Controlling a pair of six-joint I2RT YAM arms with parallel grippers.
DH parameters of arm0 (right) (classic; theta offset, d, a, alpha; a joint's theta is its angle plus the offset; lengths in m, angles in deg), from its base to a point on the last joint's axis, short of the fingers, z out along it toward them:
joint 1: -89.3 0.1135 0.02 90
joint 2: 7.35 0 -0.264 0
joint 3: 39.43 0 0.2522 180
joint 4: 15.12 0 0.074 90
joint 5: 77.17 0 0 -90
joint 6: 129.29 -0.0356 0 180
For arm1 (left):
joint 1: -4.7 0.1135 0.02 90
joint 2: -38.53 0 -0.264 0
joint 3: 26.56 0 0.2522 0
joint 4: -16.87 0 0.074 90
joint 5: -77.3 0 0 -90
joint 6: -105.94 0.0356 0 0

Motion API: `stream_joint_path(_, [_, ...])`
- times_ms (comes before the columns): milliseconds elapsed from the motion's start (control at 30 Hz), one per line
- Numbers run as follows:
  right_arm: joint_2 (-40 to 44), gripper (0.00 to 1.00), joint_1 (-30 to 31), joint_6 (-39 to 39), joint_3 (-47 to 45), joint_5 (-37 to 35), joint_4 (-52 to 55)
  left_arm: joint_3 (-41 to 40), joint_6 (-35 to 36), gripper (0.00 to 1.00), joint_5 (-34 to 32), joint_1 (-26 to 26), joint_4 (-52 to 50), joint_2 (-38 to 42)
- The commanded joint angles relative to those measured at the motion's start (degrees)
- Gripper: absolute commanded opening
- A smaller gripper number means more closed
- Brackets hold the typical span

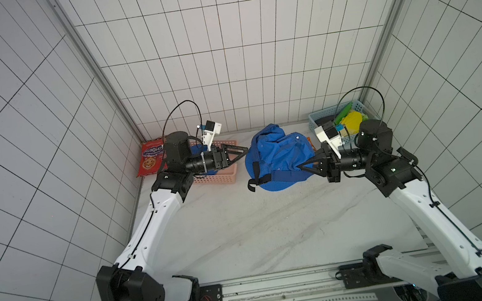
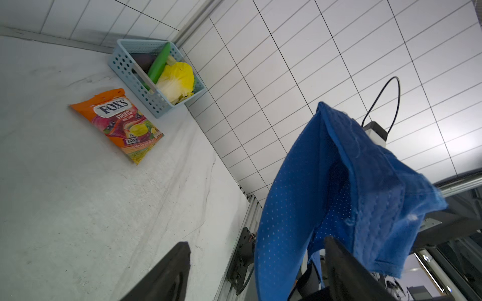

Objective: Turn the baseball cap inside out
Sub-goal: Turn over the baseball cap.

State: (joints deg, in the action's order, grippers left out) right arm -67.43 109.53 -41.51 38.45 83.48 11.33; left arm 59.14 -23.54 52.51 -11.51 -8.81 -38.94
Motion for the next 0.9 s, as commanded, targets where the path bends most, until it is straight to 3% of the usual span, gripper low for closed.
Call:
stream_joint_path(0, [0.35,0.00,-0.06,-0.15,2.35,2.82,0.30,3.05,1.19,0.72,5.57,-2.07,1.73,-1.61])
stream_joint_path(200, [0.26,0.00,0.01,-0.22,2.53,3.82,0.66,4.58,0.75,0.55,10.38,-5.40,3.90,-3.90])
stream_joint_path(333, [-0.75,0.00,-0.01,2.15,2.02,3.93,4.26,5.74,-2.58,0.28,11.91,-6.43,7.55,-4.96])
stream_joint_path(400, [-0.86,0.00,-0.17,4.40,1.30,-0.87,6.83,5.38,-2.69,0.09,11.69,-6.94,8.88,-4.71])
stream_joint_path(433, [-0.59,0.02,-0.47,5.00,0.69,-5.57,7.21,4.92,-2.48,0.01,10.99,-6.91,9.05,-4.35])
stream_joint_path(500, [0.86,0.25,-1.24,4.68,-1.05,-15.45,7.25,3.26,-2.04,0.00,7.42,-5.92,9.15,-2.85])
stream_joint_path(600, [3.99,0.62,-1.83,3.17,-2.75,-36.00,7.15,-1.36,0.17,0.00,-5.24,-3.13,8.68,1.79])
stream_joint_path(667, [6.07,0.82,-1.86,1.84,-3.61,-46.59,6.30,-4.42,6.80,0.00,-18.41,-3.75,6.27,6.38])
stream_joint_path(700, [7.12,0.87,-1.86,1.33,-4.13,-51.85,5.62,-5.46,12.14,0.00,-27.63,-5.73,4.48,8.63])
stream_joint_path(800, [9.89,0.95,-1.79,-0.07,-5.59,-56.32,2.40,-8.08,25.20,0.00,-57.89,-15.66,1.97,13.09])
stream_joint_path(867, [11.34,0.98,-1.27,-2.18,-6.43,-57.66,-0.89,-8.52,29.66,0.00,-72.14,-20.24,2.74,13.01])
